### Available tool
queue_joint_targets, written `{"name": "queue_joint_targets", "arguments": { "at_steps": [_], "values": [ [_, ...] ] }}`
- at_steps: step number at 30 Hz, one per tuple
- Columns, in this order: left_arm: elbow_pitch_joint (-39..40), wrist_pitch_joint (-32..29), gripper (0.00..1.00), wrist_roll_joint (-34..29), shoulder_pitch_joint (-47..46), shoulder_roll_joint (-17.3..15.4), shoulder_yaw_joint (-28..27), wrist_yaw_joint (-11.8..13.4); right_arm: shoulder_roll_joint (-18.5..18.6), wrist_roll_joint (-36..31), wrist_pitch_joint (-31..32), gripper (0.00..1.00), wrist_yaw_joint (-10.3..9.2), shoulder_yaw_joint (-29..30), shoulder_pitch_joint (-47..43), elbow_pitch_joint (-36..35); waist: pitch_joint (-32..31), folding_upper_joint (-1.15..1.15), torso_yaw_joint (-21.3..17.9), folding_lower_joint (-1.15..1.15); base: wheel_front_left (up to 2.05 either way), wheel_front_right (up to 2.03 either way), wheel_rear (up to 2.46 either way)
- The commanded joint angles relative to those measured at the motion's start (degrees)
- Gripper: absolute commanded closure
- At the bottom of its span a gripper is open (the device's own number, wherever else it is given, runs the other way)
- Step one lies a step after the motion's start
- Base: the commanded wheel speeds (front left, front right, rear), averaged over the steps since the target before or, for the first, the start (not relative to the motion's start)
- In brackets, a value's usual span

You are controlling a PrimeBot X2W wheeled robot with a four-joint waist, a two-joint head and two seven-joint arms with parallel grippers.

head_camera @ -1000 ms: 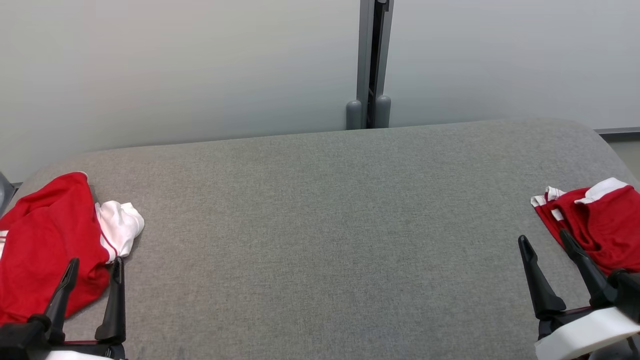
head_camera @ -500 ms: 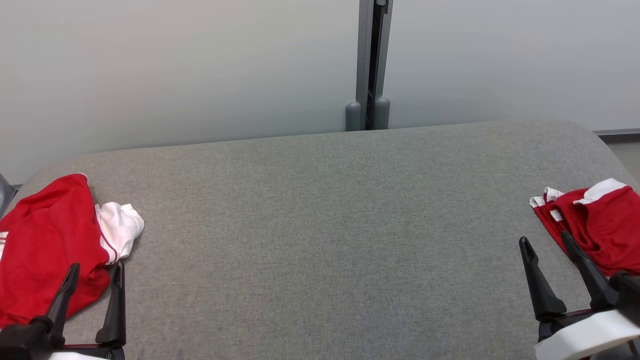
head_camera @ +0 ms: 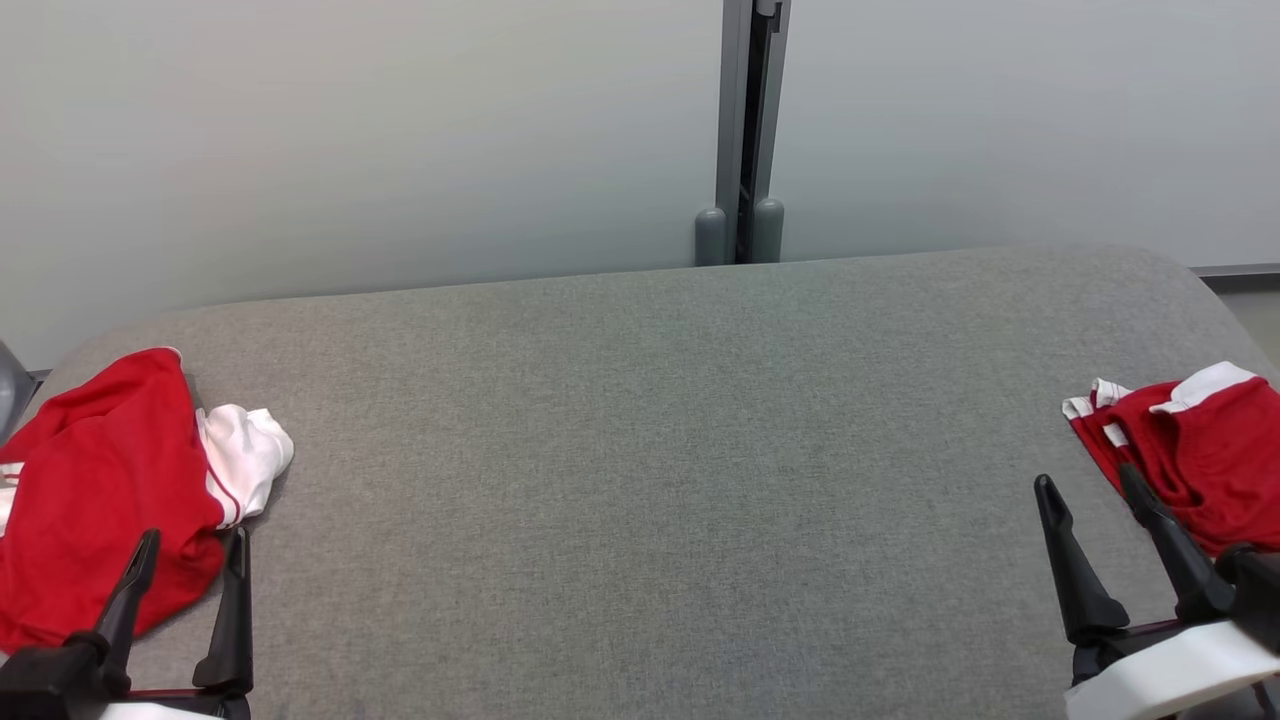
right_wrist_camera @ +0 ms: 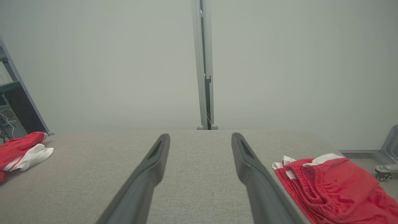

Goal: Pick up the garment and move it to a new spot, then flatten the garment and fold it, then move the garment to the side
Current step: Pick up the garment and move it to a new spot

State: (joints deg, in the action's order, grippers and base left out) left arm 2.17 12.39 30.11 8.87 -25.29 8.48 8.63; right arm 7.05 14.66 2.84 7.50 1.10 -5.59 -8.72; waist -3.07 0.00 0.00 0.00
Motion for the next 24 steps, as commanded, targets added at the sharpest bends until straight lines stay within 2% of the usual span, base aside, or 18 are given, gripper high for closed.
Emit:
{"name": "queue_joint_targets", "arguments": {
  "at_steps": [1,8,17,18,24],
  "values": [
    [-0.1,0.3,0.0,0.0,-0.8,-0.3,-0.1,0.5,0.3,0.6,0.2,0.0,-0.02,-0.6,-0.2,0.0,-0.1,0.0,0.5,0.0,0.0,0.0,0.0],
    [-0.2,0.8,0.0,0.5,-2.2,-0.3,-1.0,0.6,0.8,1.2,0.3,0.0,-0.02,-2.6,1.2,-0.7,0.1,0.0,4.7,0.0,0.0,0.0,0.0],
    [-1.2,1.6,0.0,1.0,-3.5,0.7,-1.8,0.7,0.4,1.9,0.4,0.0,-0.02,-3.7,0.7,-1.0,0.6,0.0,16.2,0.0,0.0,0.0,0.0],
    [-1.2,1.6,0.0,1.0,-3.5,0.7,-1.8,0.7,0.4,1.9,0.4,0.0,-0.02,-3.7,0.7,-1.0,0.6,0.0,16.2,0.0,0.0,0.0,0.0],
    [-1.8,1.9,0.0,0.8,-3.9,0.6,-2.2,0.3,0.1,2.2,0.2,0.0,-0.02,-3.5,0.6,-0.8,0.9,0.0,23.0,0.0,0.0,0.0,0.0]
  ]
}}
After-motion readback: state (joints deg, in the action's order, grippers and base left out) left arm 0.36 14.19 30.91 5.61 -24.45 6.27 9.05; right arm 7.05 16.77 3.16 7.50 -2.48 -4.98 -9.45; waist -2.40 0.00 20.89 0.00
